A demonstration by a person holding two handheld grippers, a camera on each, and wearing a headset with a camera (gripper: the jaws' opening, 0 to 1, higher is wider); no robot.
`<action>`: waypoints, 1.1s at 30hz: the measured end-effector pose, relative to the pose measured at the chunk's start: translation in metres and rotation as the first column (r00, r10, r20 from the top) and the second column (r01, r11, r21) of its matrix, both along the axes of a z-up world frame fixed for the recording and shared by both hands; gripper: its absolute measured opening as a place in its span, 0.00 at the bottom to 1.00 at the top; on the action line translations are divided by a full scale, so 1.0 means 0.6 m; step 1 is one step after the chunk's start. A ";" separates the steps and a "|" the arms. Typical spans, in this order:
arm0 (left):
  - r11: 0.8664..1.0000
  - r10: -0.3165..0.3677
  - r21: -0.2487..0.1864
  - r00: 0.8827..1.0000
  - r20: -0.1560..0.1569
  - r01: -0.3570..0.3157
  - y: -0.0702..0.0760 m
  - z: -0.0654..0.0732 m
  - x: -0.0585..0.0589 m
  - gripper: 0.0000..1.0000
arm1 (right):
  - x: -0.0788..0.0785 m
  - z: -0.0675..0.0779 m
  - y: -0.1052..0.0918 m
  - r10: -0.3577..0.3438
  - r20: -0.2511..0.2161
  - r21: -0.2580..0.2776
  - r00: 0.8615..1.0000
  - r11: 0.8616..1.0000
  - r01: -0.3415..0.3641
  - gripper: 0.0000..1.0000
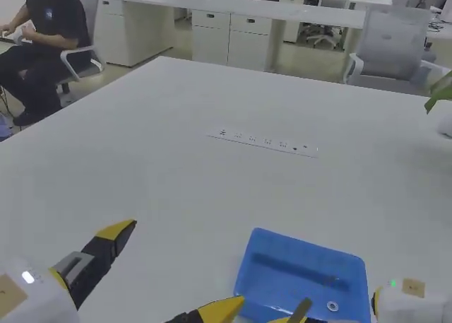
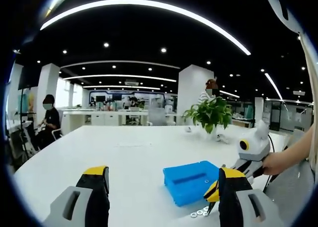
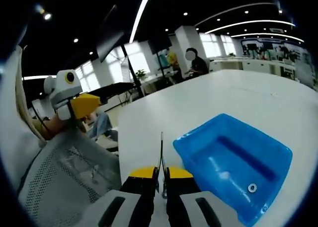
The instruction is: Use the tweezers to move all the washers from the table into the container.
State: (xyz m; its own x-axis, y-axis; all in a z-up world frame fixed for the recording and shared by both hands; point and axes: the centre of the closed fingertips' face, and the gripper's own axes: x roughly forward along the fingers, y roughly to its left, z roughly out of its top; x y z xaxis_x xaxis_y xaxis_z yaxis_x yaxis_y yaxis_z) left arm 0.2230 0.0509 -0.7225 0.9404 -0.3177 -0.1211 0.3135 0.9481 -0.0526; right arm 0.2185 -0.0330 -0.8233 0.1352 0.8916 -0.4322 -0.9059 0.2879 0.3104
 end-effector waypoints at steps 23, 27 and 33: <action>1.000 -0.009 0.019 1.000 -0.010 0.009 -0.005 -0.004 0.000 0.95 | -0.011 -0.019 0.006 0.059 0.101 -0.088 0.993 0.995 -0.050 0.04; 1.000 -0.012 0.026 1.000 -0.017 0.013 -0.006 -0.007 0.000 0.94 | -0.018 -0.019 0.007 0.098 0.145 -0.115 0.985 0.990 -0.081 0.04; 0.999 -0.017 0.028 1.000 -0.021 0.018 -0.007 -0.008 -0.001 0.94 | -0.032 -0.022 0.013 0.211 0.290 -0.187 0.934 0.969 -0.161 0.03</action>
